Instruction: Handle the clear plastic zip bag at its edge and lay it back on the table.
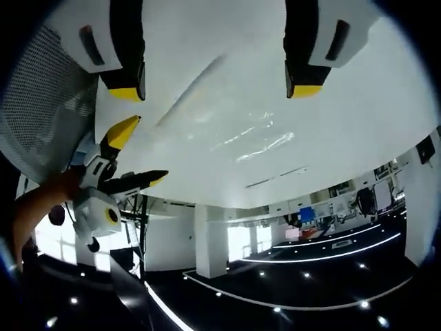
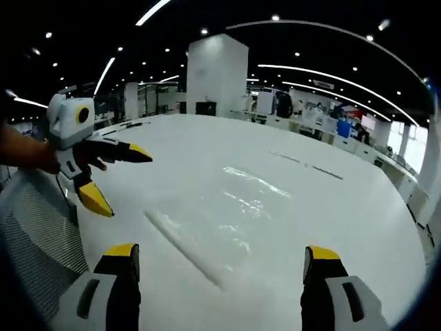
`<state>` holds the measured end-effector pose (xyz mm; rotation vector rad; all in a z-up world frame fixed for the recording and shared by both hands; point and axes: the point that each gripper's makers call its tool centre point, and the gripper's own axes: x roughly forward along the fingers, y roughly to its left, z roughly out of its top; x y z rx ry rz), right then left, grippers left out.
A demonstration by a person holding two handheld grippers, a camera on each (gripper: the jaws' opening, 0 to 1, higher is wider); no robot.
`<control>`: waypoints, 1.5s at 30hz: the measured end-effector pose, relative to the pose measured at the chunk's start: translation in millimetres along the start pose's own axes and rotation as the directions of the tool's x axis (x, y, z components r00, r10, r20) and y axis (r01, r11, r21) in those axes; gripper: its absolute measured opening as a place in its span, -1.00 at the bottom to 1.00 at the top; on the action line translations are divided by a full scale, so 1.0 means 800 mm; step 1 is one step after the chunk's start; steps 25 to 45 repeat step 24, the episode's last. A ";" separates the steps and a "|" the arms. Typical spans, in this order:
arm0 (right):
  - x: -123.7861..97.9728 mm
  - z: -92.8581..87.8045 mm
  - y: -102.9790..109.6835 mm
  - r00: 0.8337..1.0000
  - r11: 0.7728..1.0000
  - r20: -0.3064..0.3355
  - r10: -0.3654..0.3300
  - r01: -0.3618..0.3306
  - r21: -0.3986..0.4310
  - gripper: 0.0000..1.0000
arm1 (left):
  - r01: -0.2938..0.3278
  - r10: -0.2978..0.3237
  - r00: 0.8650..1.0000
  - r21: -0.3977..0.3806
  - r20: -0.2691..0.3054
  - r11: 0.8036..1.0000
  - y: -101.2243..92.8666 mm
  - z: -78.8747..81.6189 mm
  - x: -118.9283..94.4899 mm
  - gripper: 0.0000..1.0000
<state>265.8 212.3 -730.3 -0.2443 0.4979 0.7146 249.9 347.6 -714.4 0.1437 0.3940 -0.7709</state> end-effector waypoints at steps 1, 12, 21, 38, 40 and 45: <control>0.000 0.001 0.000 1.000 1.000 0.006 0.000 0.000 -0.009 1.00 | 0.003 -0.003 1.000 -0.003 -0.001 1.000 -0.002 -0.001 0.000 0.76; -0.001 -0.008 0.010 1.000 0.999 -0.023 0.010 -0.011 -0.033 1.00 | -0.007 0.007 0.999 -0.001 -0.034 1.000 0.003 -0.010 -0.002 0.98; -0.001 -0.008 0.016 0.999 0.998 -0.034 0.015 -0.017 -0.054 1.00 | -0.041 0.041 0.999 -0.032 -0.013 0.999 0.017 -0.007 -0.004 0.98; 0.000 -0.010 0.015 0.999 0.998 -0.040 0.017 -0.019 -0.052 1.00 | -0.040 0.040 0.999 -0.037 -0.010 0.998 0.018 -0.006 -0.004 0.98; 0.000 -0.010 0.015 0.999 0.998 -0.040 0.017 -0.019 -0.052 1.00 | -0.040 0.040 0.999 -0.037 -0.010 0.998 0.018 -0.006 -0.004 0.98; 0.000 -0.010 0.015 0.999 0.998 -0.040 0.017 -0.019 -0.052 1.00 | -0.040 0.040 0.999 -0.037 -0.010 0.998 0.018 -0.006 -0.004 0.98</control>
